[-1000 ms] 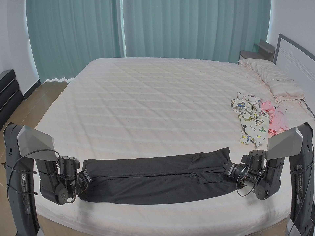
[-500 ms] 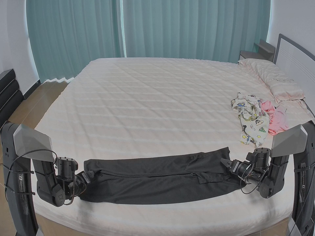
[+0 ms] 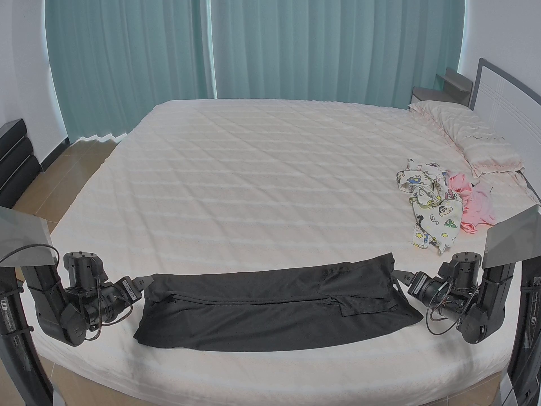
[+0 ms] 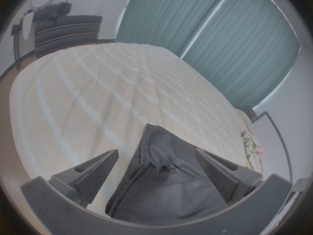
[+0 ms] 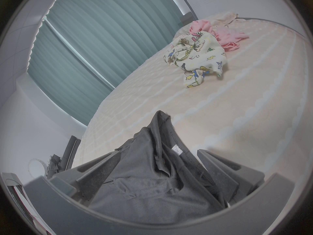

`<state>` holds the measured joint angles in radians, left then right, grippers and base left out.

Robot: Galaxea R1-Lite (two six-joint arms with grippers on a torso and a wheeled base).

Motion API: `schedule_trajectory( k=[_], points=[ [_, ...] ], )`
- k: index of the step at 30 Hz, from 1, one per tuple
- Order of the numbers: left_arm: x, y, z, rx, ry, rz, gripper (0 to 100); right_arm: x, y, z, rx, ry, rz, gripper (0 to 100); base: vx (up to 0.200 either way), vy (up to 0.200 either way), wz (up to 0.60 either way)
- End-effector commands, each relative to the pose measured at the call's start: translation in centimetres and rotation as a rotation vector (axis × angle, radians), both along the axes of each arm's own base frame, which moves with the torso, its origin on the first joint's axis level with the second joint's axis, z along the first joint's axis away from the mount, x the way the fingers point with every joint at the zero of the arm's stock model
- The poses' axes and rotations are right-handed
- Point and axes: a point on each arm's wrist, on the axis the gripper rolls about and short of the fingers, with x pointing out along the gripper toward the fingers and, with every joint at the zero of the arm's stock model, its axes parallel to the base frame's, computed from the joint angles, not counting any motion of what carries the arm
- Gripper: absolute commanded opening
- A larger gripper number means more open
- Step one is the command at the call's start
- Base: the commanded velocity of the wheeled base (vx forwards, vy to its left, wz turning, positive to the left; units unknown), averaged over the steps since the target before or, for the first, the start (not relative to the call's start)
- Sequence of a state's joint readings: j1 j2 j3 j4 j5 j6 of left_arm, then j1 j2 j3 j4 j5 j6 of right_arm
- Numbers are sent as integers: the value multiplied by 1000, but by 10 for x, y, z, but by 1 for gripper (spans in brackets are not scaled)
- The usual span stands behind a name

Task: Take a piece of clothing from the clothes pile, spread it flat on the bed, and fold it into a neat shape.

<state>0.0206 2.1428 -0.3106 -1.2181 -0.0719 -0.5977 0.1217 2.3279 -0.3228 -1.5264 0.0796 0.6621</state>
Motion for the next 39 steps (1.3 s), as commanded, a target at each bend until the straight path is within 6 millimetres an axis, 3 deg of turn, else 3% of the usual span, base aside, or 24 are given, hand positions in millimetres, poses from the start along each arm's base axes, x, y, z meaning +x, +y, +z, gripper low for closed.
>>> schedule_trajectory(
  k=[1,8,17,21,39],
  points=[
    [-4,9,7,4,13,-195,100,-11,-3,-2,64,52,-32,100,0,0,0],
    [14,11,-23,145,78,-334,100,-26,-2,-5,116,124,4,100,0,0,0],
    [30,11,-43,153,97,-352,100,-30,1,-10,110,136,21,100,0,0,0],
    [40,12,-44,155,74,-353,100,-31,3,-11,109,139,26,100,0,0,0],
    [48,10,-59,141,86,-375,100,-30,3,-11,105,137,22,100,0,0,0]
  ],
)
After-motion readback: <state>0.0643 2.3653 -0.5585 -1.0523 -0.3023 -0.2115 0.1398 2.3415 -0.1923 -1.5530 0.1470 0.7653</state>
